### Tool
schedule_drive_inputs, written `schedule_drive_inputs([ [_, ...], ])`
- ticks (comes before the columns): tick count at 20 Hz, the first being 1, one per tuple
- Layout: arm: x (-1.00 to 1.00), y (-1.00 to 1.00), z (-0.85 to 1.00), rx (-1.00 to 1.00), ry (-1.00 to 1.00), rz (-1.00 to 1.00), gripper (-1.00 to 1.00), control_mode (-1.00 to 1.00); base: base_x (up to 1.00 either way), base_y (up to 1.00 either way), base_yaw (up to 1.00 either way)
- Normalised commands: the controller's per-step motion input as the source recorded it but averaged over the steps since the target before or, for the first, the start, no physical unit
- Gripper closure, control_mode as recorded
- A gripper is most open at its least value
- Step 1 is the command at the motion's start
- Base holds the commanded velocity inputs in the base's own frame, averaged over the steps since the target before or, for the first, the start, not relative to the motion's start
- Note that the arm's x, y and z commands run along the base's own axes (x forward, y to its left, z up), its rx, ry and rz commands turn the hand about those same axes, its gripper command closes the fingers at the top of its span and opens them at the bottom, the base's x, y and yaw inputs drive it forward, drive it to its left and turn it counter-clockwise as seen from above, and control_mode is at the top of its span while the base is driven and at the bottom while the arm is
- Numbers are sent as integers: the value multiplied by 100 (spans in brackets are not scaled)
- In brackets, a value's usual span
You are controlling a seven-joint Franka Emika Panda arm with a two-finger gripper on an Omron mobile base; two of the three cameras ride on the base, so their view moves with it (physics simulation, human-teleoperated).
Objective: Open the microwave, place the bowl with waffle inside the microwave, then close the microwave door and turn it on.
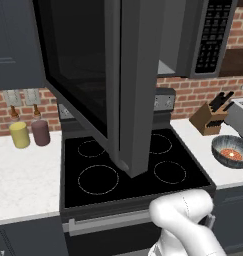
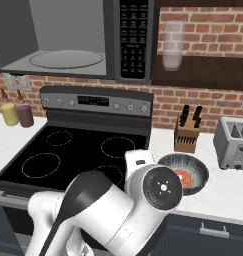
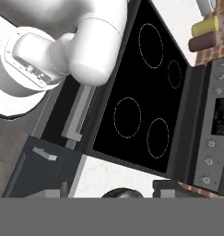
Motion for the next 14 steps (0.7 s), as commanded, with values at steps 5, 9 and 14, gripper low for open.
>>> schedule_drive_inputs([
  [5,56,-26,-22,4,9,0,-100,-100,0,0,0],
  [9,62,-14,-49,0,13,0,-100,-100,0,0,0],
  [14,51,-35,-50,0,13,-3,-100,-100,0,0,0],
])
